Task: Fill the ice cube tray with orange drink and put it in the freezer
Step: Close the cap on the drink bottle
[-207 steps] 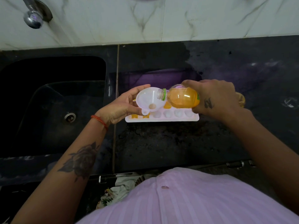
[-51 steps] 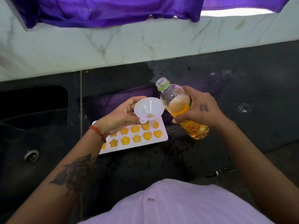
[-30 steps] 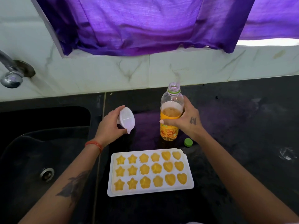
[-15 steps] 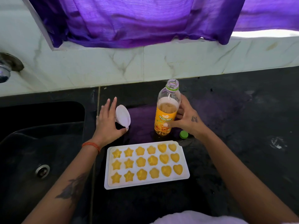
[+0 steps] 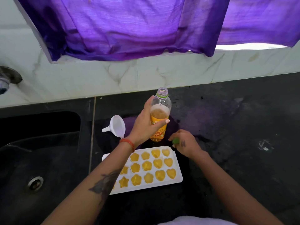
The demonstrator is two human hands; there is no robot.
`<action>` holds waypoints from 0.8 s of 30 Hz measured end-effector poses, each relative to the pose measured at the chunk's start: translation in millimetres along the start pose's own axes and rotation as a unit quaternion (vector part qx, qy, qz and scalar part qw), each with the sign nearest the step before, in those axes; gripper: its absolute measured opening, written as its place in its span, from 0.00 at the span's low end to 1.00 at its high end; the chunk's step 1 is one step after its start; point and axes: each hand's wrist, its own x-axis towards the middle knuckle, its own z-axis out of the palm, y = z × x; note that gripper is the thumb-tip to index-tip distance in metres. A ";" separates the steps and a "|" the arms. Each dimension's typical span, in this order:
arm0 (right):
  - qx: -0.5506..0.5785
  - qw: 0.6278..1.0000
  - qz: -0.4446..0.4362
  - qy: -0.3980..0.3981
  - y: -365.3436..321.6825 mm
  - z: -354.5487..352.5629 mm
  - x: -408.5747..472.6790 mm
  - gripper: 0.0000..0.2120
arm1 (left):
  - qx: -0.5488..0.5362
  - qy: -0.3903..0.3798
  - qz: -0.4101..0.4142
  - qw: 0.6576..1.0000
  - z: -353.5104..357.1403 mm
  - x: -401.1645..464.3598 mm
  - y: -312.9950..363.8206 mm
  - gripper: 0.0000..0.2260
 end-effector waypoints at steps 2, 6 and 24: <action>0.038 0.999 0.019 0.020 1.3 -13.1 2.2 0.13 | -0.025 0.006 0.006 1.000 3.5 -1.5 -1.6 0.39; 0.241 0.961 -0.019 0.137 -20.6 -85.4 1.7 0.15 | -0.043 0.005 0.003 0.999 2.5 -2.2 -6.1 0.37; -0.226 0.922 -0.314 0.020 -119.8 -191.5 26.1 0.14 | -0.033 0.014 -0.025 0.999 -0.2 6.6 -12.4 0.35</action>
